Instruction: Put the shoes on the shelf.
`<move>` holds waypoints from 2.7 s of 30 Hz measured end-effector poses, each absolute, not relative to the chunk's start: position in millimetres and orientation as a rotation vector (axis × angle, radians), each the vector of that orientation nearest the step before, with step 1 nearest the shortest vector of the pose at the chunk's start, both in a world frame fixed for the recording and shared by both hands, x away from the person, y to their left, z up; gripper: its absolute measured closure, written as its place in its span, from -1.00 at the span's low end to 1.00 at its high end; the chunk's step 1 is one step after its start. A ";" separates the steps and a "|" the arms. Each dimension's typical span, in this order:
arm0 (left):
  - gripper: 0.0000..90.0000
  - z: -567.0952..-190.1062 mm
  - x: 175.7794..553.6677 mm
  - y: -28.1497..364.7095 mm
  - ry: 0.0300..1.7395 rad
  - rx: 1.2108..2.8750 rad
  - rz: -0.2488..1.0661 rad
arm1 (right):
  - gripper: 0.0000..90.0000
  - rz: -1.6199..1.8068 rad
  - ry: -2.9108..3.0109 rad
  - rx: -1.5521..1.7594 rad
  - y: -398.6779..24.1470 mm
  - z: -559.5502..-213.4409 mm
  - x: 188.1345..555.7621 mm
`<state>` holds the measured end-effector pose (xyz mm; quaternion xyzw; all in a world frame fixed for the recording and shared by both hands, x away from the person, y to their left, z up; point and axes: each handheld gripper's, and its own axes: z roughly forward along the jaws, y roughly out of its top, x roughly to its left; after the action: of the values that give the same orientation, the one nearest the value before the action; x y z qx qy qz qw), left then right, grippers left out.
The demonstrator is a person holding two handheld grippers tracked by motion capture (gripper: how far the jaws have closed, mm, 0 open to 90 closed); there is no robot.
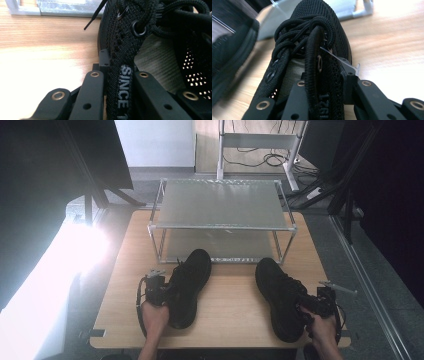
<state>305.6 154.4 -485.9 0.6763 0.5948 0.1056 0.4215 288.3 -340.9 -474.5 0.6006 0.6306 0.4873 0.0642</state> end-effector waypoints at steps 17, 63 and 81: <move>0.83 -462.4 281.9 154.6 1.415 1.523 0.204 | 0.65 1.734 1.855 1.825 -303.8 -457.8 302.6; 0.81 -394.1 282.1 132.2 1.286 1.368 0.221 | 0.65 1.992 1.695 1.724 -264.2 -387.6 308.6; 0.80 -363.8 316.3 127.4 1.329 1.310 0.252 | 0.65 1.991 1.608 1.746 -244.1 -354.5 333.3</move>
<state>316.3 127.4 -363.8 0.5624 0.5706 0.1081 0.5885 333.3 -244.1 -354.5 0.5634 0.5189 0.6425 0.0217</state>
